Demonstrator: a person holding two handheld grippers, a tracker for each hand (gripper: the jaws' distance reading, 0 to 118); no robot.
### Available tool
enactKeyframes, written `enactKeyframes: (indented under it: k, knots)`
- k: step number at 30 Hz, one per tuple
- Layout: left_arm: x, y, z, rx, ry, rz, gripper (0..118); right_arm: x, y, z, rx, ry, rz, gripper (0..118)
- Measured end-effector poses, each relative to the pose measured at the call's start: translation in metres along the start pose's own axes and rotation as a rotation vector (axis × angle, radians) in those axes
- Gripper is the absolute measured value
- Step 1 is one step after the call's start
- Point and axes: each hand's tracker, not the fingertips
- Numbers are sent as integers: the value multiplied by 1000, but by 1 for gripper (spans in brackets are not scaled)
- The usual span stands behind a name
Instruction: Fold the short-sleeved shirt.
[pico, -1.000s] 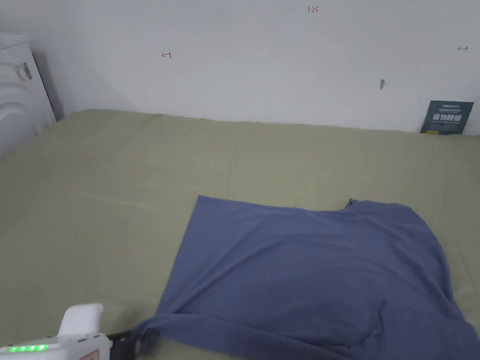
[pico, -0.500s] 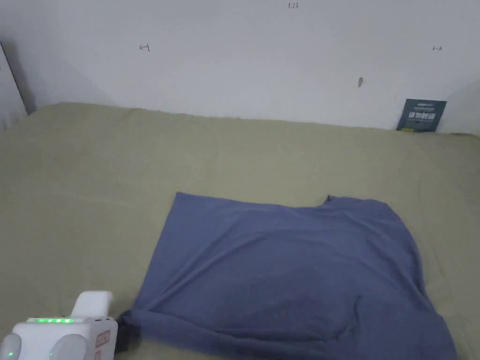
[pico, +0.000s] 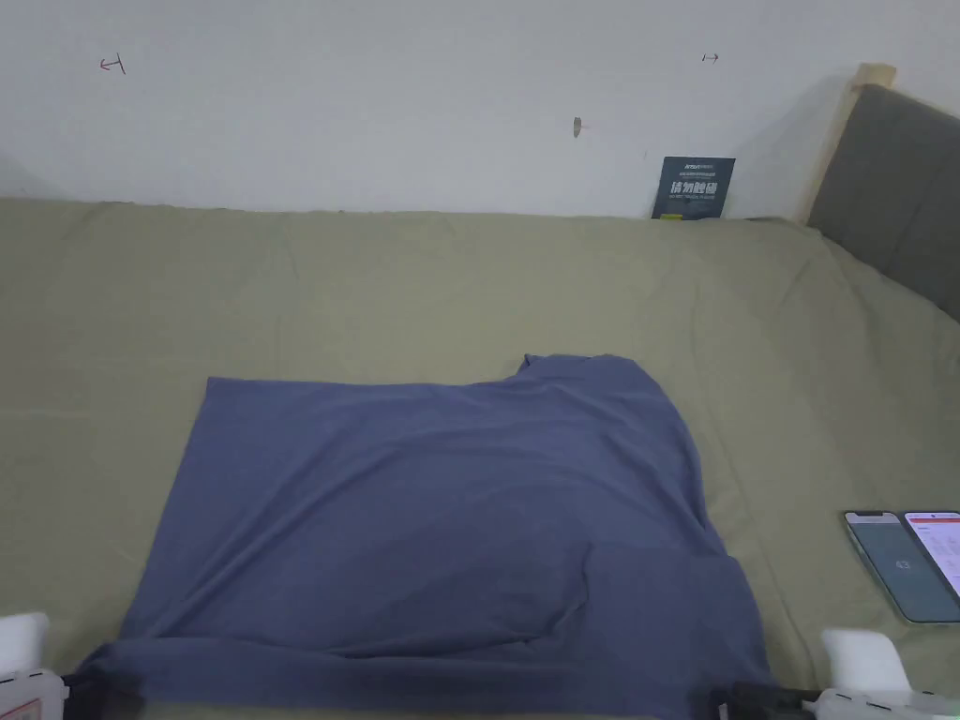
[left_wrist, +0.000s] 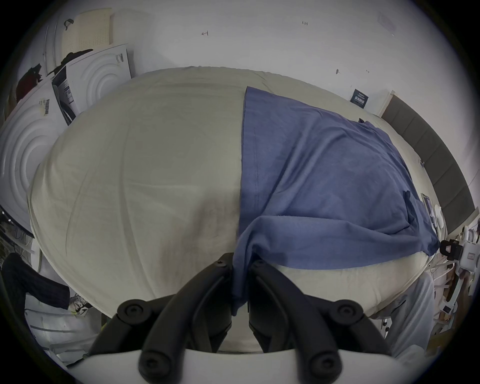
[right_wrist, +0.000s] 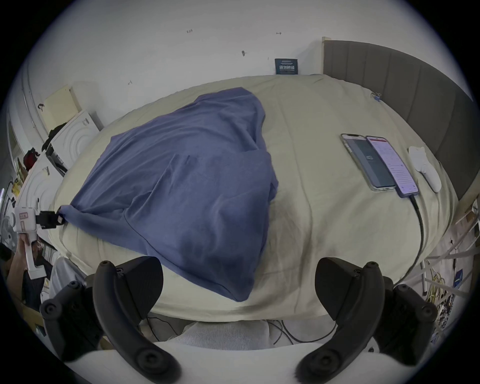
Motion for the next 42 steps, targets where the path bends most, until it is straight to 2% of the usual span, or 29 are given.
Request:
enactKeyframes:
  k: [1,2,3,4,5,6,7,8,16,17,20,22,28,29,32,33,42]
  knots:
    - [2,0,1,-3,1,1,9,-6,0,6,-13,10,8,111]
    - [2,0,0,-4,3,1,9,-9,-1,6,-20,22,15,95]
    - [1,1,-1,-9,3,2,9,-10,-1,4,-36,22,31,64]
    - [5,-4,3,-12,4,1,9,-11,-2,3,-53,3,59,64]
    - [5,-5,4,-12,6,5,9,-6,0,-9,-60,-47,64,50]
    - [5,-5,3,-16,4,5,9,-5,0,-11,-44,-43,76,9]
    - [6,-5,3,-16,4,5,9,-4,0,-7,-38,-20,53,6]
    - [6,-4,7,-16,4,7,9,-2,1,-2,-38,3,22,6]
    - [-1,17,19,13,-22,-21,9,-13,28,29,11,31,53,6]
    - [-1,22,21,26,-21,-29,9,-2,31,23,15,44,28,6]
    - [1,41,25,50,-26,-46,9,4,54,23,36,51,34,6]
    - [4,54,24,60,-25,-56,9,-14,76,33,50,49,55,6]
    - [11,101,11,94,-27,-39,9,-6,139,10,69,45,64,6]
    - [13,108,7,93,-27,-40,9,0,144,10,81,-1,8,6]
    - [17,125,-8,89,-19,-48,9,1,169,-3,80,-12,36,6]
    - [19,129,-13,86,-16,-50,9,4,176,-9,82,-45,-2,6]
    - [26,157,-71,35,-5,-24,9,5,219,-81,-10,-68,-27,6]
